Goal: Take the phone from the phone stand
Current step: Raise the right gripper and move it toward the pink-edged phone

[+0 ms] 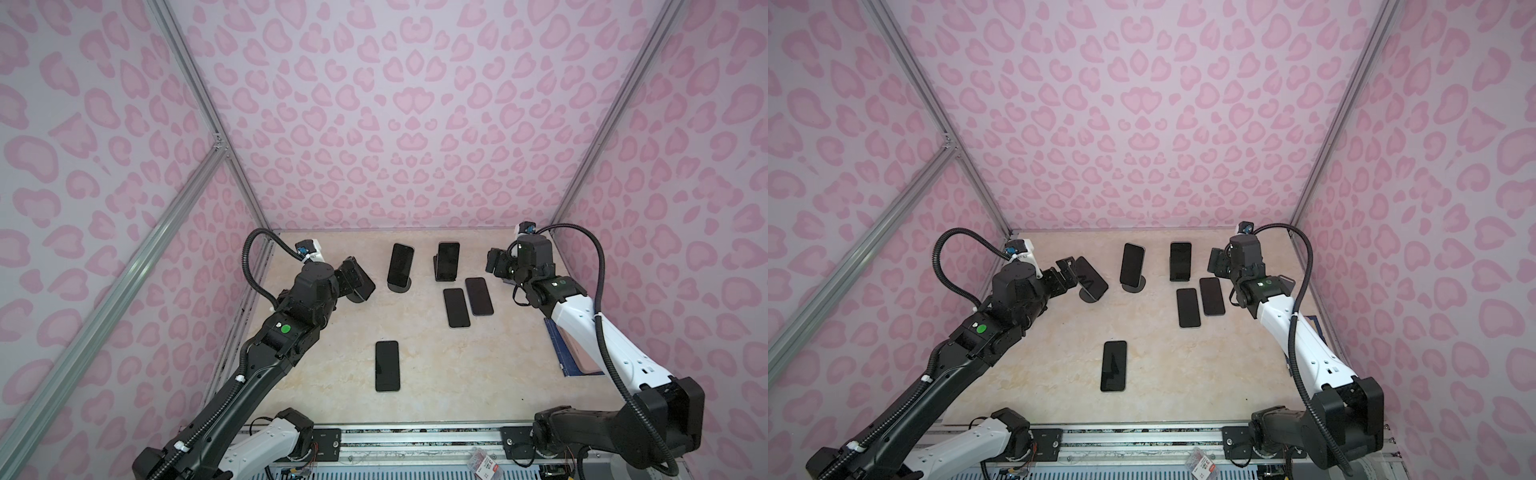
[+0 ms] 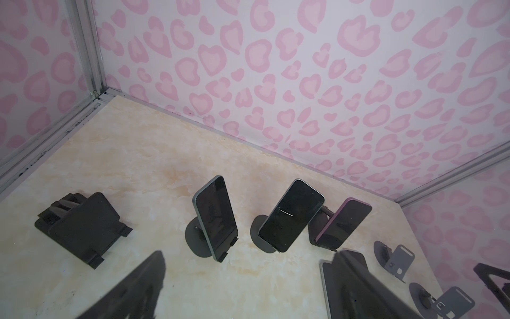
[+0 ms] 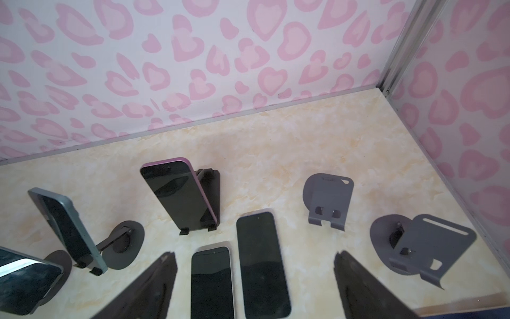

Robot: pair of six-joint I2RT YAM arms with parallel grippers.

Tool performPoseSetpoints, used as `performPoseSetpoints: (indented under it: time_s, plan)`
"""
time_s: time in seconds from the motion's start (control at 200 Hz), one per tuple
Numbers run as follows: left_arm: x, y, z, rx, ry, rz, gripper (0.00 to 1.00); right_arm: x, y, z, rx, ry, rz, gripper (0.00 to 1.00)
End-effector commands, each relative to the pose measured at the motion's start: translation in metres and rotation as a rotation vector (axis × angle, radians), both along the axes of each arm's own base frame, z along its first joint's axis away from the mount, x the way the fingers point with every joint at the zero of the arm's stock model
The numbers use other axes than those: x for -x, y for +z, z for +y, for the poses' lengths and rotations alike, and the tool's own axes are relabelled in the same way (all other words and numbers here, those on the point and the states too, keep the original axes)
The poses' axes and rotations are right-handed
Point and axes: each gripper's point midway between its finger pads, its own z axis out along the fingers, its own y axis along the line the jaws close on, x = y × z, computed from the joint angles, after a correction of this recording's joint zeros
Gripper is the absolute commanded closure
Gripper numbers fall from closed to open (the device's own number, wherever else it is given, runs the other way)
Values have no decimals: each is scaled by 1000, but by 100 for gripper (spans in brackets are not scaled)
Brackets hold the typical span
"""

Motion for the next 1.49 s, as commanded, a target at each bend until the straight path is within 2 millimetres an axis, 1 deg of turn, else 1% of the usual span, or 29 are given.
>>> performPoseSetpoints:
  time_s: [0.0,0.075,0.195,0.3,0.395,0.445,0.535,0.645,0.715,0.785,0.87,0.95,1.01,1.185,1.305,1.425,1.49]
  plan:
    - [-6,-1,2,-19,25,-2,2,14,3,10,-13,14,6,9]
    - [-8,-5,-1,-21,14,14,2,26,6,15,11,29,20,9]
    - [-10,-10,-2,-32,14,30,2,43,10,11,26,24,25,9]
    - [-11,-14,0,-47,27,38,2,56,12,-4,35,-36,12,8]
    - [-13,-16,2,-66,39,41,2,65,18,-18,58,-92,-16,5]
    - [-13,-16,4,-79,46,41,2,68,22,-21,62,-104,-28,2]
    - [-12,-16,9,-99,66,36,1,71,31,-21,61,-87,-48,2]
    - [-11,-19,13,-106,86,30,0,79,33,-32,44,-149,-67,2]
    - [-12,-21,12,-97,83,35,0,87,29,-29,25,-116,-73,1]
    - [-13,-23,6,-81,57,51,0,95,28,-23,8,-66,-96,2]
    - [-13,-23,0,-62,34,61,0,103,30,-28,5,-70,-132,3]
    - [-12,-20,-1,-51,27,56,0,107,30,-31,0,-80,-139,3]
    - [-11,-17,-1,-46,23,51,0,107,29,-27,-16,-70,-129,4]
    - [-8,-15,-1,-20,19,36,0,102,25,-12,-42,-19,-93,12]
    - [-9,-14,-5,-6,4,46,0,99,22,-5,-36,-5,-101,13]
    - [-8,-15,-11,21,-28,58,2,89,15,13,-52,51,-85,14]
    - [-7,-14,-11,24,-32,52,2,80,14,28,-66,96,-93,12]
